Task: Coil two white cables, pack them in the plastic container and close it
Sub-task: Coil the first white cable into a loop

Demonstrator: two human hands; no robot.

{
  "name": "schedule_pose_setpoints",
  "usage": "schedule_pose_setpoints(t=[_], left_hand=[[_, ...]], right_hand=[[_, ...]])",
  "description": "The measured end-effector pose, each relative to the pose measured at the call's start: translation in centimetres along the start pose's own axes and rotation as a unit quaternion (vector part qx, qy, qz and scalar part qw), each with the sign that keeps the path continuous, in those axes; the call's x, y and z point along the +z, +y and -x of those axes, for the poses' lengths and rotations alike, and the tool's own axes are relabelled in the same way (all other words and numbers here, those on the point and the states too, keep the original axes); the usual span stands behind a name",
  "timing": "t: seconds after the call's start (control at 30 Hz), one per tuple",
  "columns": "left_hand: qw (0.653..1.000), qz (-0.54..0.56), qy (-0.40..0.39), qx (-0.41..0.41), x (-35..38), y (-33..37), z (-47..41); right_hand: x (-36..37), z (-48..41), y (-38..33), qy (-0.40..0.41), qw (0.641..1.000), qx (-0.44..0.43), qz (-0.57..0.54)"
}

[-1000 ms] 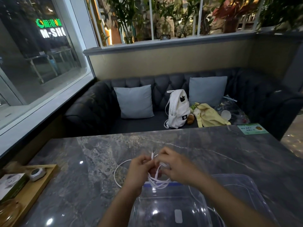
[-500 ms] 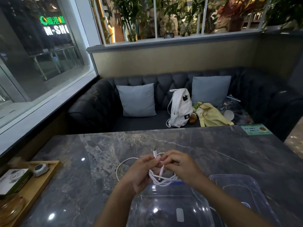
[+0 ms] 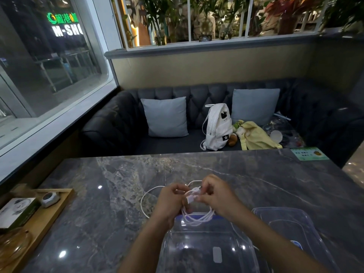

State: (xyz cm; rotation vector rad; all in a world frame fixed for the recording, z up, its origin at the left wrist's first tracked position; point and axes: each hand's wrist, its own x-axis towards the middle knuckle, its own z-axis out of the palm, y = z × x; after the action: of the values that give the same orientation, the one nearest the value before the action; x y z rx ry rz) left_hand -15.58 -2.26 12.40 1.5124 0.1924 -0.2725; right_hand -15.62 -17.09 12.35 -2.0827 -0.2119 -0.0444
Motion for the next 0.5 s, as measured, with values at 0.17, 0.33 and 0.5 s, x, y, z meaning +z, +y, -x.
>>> schedule_pose_setpoints(t=[0.17, 0.33, 0.5], left_hand=[[0.995, -0.001, -0.081, 0.058, -0.9, -0.9, 0.1], [0.993, -0.035, -0.075, 0.088, -0.9, -1.3, 0.4], [0.999, 0.037, -0.009, 0.022, -0.9, -1.1, 0.4]], right_hand=[[0.0, -0.1, 0.3, 0.019, 0.999, 0.038, -0.02], [-0.3, 0.3, 0.1, 0.002, 0.999, 0.022, -0.042], [-0.2, 0.4, 0.1, -0.003, 0.999, -0.033, -0.02]])
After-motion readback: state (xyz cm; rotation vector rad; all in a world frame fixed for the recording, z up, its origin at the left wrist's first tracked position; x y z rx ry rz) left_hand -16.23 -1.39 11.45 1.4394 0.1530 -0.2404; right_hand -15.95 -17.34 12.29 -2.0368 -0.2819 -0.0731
